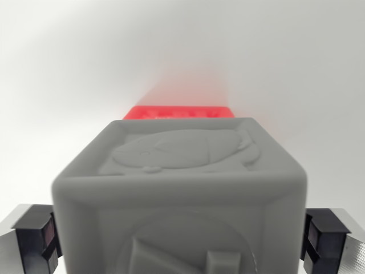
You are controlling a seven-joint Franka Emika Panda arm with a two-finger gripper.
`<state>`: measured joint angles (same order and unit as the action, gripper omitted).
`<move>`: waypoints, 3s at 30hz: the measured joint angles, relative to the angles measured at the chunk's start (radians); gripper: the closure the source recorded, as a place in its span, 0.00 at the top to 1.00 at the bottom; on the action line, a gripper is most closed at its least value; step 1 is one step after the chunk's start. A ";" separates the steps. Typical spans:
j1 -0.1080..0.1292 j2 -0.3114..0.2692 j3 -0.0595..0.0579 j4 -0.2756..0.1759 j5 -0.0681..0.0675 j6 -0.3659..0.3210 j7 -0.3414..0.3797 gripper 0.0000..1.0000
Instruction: Destack cube
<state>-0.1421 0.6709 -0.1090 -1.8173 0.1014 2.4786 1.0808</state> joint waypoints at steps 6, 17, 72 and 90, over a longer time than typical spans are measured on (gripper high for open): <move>0.000 0.000 0.000 0.000 0.000 0.000 0.000 0.00; 0.000 0.000 0.000 0.000 0.000 0.000 0.000 0.00; 0.031 -0.138 -0.011 -0.025 -0.011 -0.112 0.001 0.00; 0.073 -0.161 -0.001 -0.061 -0.019 -0.100 -0.012 0.00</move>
<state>-0.0688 0.5096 -0.1102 -1.8779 0.0822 2.3788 1.0684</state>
